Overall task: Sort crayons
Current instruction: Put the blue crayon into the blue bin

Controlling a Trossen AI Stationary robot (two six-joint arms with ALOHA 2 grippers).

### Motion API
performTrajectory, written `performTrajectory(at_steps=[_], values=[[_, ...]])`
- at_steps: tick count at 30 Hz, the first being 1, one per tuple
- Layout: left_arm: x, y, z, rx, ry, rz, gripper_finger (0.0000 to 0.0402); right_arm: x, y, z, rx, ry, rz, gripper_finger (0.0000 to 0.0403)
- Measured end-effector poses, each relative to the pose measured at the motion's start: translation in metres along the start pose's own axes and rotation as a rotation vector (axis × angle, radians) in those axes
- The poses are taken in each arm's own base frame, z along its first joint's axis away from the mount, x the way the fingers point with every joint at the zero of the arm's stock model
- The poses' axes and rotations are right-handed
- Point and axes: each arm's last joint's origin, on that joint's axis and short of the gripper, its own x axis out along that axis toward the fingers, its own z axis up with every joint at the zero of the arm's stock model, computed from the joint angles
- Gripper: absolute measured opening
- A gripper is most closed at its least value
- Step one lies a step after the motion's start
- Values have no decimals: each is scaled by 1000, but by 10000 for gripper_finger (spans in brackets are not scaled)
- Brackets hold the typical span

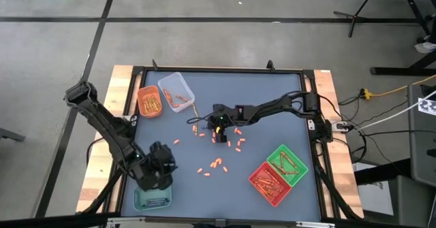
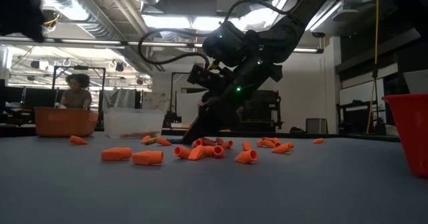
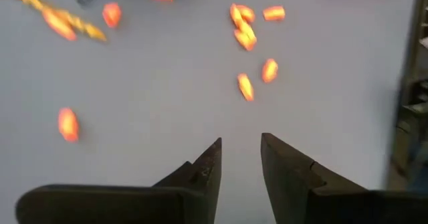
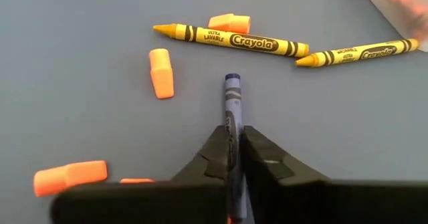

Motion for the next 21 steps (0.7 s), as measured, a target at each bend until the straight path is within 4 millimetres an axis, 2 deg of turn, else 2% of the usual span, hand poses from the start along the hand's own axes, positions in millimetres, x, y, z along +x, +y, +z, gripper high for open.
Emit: performTrajectory(at_steps=[4, 9, 21], values=[[7, 6, 13, 101, -78, 63, 86, 0, 0, 1, -2, -15, -7, 9], [14, 13, 27, 185, -110, 124, 86, 1, 0, 1, -2, -23, -6, 31], [26, 28, 49, 256, -115, 212, 86, 1, 2, 8, 22, -126, 106, 20]])
